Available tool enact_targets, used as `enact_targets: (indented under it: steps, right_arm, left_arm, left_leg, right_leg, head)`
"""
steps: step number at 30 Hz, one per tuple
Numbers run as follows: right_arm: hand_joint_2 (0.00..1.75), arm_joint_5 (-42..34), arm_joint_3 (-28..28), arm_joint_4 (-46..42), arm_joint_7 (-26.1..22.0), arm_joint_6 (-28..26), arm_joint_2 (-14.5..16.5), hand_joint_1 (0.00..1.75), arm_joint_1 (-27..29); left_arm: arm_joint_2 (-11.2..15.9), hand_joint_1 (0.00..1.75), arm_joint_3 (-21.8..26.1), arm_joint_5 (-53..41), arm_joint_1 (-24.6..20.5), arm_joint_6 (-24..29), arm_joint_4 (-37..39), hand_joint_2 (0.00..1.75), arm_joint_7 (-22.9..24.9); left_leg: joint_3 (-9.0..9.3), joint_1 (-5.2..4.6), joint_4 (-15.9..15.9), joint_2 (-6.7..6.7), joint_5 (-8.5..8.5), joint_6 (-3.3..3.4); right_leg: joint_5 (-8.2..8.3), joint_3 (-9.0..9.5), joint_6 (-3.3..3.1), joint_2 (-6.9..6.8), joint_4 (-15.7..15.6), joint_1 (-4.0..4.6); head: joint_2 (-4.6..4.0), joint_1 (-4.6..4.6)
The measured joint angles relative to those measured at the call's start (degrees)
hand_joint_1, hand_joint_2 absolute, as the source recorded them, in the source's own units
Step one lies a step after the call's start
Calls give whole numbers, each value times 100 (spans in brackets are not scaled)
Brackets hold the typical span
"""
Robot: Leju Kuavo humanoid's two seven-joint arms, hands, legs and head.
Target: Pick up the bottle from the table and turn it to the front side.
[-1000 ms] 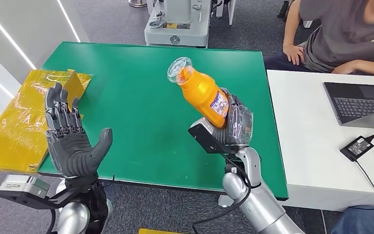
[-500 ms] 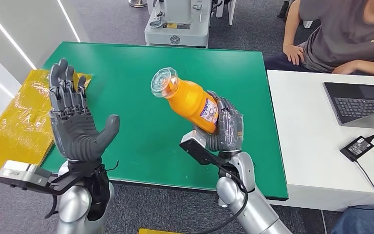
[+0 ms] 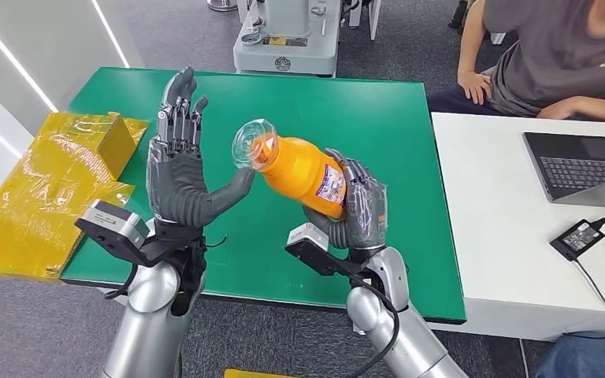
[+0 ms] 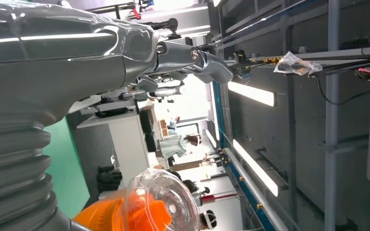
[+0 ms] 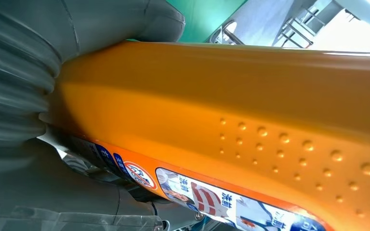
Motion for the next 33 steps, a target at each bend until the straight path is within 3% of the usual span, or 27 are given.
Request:
enact_targets:
  steps: [14,25,33]
  right_arm:
    - [175,23,31,170,9,205,80,175,-92]
    - [175,39,51,630,-47,242,171,175,-234]
    - [175,68,46,727,-33,304,174,175,-244]
  left_arm:
    - [0,0,0,-27,-166,-72,317,175,-3]
    - [4,0,0,-86,-146,-621,344,175,206]
    - [7,0,0,-150,-135,-724,344,175,262]
  left_leg:
    - [0,-1,0,0,0,0]
    - [-1,0,0,-1,0,0]
    - [-1,0,0,-1,0,0]
  right_leg:
    - [0,1,0,0,1,-1]
    - [0,1,0,-2,1,0]
    - [0,1,0,-1,1,0]
  head:
    - [0,0]
    - [0,1]
    - [0,1]
